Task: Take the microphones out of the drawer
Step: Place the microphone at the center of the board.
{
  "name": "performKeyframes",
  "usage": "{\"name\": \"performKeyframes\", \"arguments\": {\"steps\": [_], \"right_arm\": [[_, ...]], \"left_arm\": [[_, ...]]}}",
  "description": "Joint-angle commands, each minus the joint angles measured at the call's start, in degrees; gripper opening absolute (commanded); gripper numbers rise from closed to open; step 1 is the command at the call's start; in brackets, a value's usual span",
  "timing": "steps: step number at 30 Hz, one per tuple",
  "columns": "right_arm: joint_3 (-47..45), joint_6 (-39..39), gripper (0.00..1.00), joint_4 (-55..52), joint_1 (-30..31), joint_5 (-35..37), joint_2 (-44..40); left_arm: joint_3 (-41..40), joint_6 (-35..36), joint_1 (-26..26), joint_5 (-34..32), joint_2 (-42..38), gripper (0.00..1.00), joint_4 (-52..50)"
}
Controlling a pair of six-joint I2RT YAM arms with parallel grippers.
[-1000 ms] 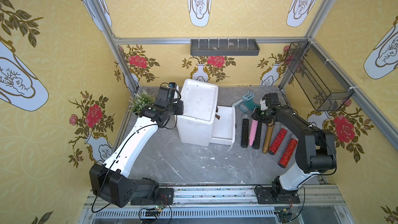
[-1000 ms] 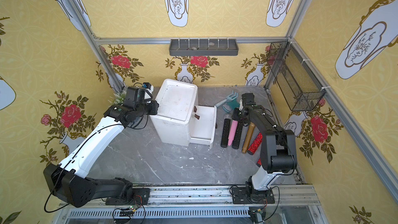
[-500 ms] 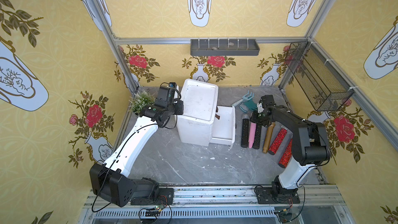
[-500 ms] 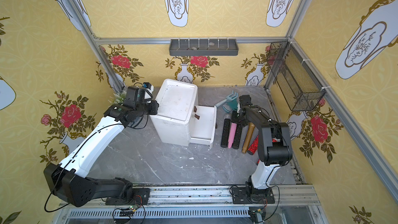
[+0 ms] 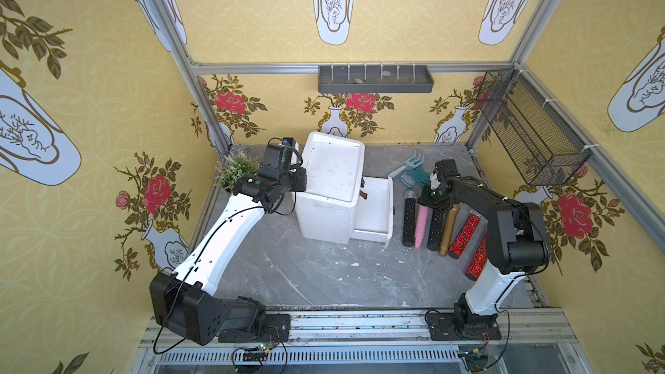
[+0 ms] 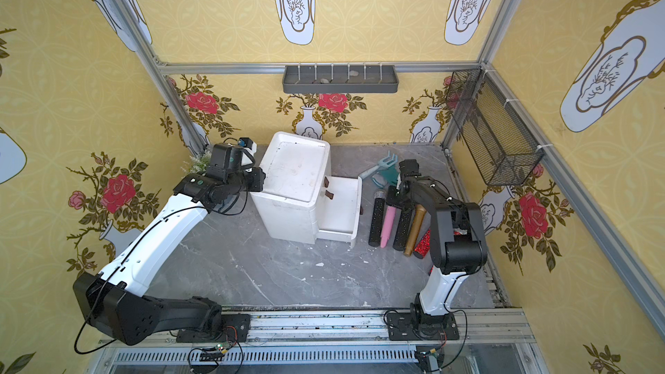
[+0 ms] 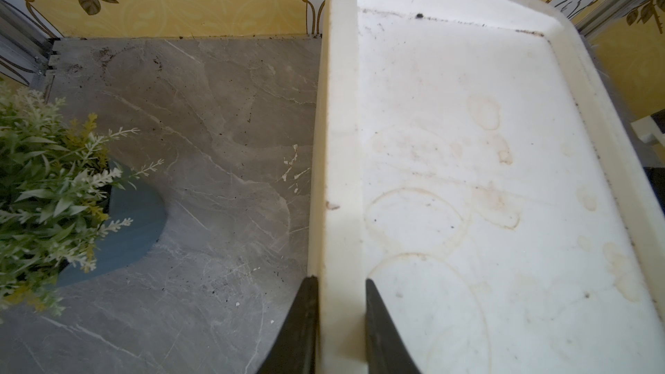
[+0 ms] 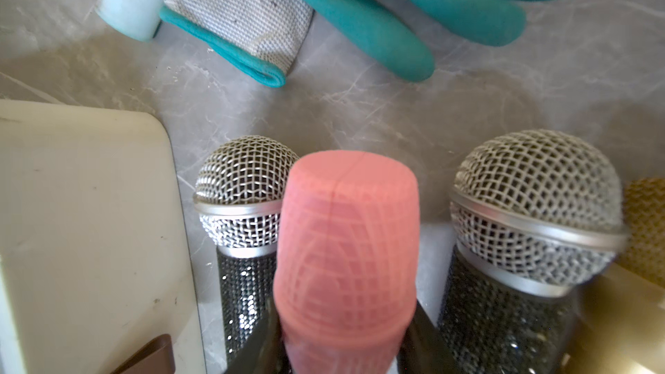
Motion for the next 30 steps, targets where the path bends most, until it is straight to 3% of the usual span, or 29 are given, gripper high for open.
{"name": "performKeyframes", "arguments": {"steps": [1, 13, 24, 30], "right_arm": [[0.65, 0.78, 0.4, 0.94, 0.09, 0.51, 0.85], [1.73, 2.42, 0.4, -0.02, 0.09, 1.74, 4.23], [3.17, 3.14, 0.6, -1.5, 0.09, 1.7, 3.82], [5.03, 3.62, 0.59, -3.65, 0.32, 2.85, 0.34]], "left_arm": [[-0.06, -1.93, -0.07, 3.38, 0.41, 0.0, -4.94], [0.12, -1.74, -0.08, 2.94, -0.14, 0.0, -5.36], [0.4, -1.83, -0.09, 3.12, 0.5, 0.0, -5.32], [0.49, -1.91, -0.09, 3.16, 0.54, 0.0, -5.3]]}}
